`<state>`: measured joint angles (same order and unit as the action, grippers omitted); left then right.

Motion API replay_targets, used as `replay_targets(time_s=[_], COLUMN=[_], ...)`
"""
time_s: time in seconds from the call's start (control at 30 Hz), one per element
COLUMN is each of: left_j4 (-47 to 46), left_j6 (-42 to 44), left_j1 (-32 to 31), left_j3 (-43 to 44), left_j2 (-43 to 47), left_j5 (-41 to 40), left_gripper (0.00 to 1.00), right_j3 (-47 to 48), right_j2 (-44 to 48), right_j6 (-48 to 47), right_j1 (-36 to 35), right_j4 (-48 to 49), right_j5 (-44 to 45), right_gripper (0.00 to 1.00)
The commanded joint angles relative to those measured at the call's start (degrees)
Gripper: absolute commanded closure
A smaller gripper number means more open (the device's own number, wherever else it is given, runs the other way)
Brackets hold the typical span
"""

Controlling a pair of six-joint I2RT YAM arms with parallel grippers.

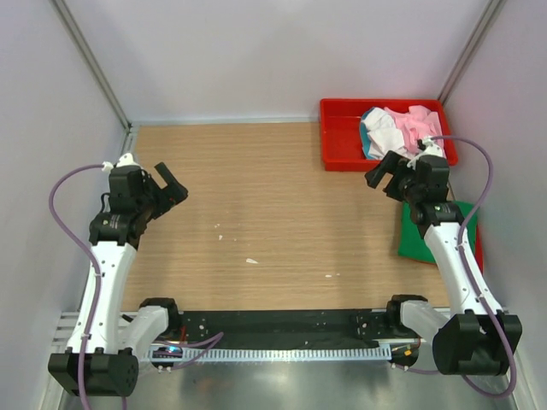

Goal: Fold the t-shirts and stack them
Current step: Reset both grippers

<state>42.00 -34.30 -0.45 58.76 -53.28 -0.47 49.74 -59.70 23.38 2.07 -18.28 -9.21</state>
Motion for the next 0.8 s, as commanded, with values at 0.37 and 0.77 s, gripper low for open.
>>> replay_targets(time_s=[0.37, 0.77], left_j4=[-3.1, -3.6], left_j6=[0.6, 3.6], left_j1=[0.2, 0.2], left_j3=[0.3, 1.0], left_j2=[-0.2, -1.5], left_j5=[-2.4, -3.4], left_gripper=[0.0, 0.0], right_j3=[4.5, 6.1], right_j2=[-0.9, -1.0], right_j6=[-1.8, -2.7], right_j1=[-0.2, -0.2], right_j4=[3.0, 2.6], right_j5=[3.0, 3.1], right_gripper=[0.0, 0.0])
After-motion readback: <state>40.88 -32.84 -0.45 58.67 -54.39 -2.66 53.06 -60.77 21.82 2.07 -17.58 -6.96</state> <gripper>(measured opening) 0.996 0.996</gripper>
